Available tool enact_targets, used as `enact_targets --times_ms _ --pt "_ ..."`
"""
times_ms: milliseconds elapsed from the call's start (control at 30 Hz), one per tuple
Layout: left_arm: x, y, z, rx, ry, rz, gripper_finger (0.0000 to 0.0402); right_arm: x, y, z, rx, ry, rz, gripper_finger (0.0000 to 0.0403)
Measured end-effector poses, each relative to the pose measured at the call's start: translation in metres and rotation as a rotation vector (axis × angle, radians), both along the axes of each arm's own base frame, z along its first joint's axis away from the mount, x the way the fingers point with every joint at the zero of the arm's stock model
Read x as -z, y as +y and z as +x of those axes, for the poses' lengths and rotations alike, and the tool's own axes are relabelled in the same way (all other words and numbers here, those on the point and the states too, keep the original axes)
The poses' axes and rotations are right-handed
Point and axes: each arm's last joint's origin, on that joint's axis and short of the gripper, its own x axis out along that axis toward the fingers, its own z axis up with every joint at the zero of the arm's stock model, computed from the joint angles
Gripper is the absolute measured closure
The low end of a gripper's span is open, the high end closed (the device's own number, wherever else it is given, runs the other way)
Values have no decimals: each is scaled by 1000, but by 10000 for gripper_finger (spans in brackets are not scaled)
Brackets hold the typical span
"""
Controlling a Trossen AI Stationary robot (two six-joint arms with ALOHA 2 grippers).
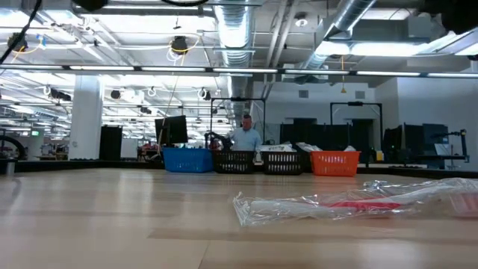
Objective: Pick & Place Travel size toiletries
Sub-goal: Put the white vanity pack into the right black bin
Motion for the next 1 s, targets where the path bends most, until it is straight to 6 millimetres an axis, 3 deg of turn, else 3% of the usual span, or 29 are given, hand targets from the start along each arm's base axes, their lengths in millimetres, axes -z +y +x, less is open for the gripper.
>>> enact_targets --times_ms 167,333,600,1000 --pt "-10 13 39 80 -42 42 216 5 3 11 -7 37 -18 403" --pt "-7 15 67 130 -35 49 191 9 3 24 4 66 -20 403" --pt "-3 13 71 186 -35 79 205 11 -2 28 22 69 -10 403" --pt "-19 16 75 206 -88 101 215 14 -15 34 94 94 1 403"
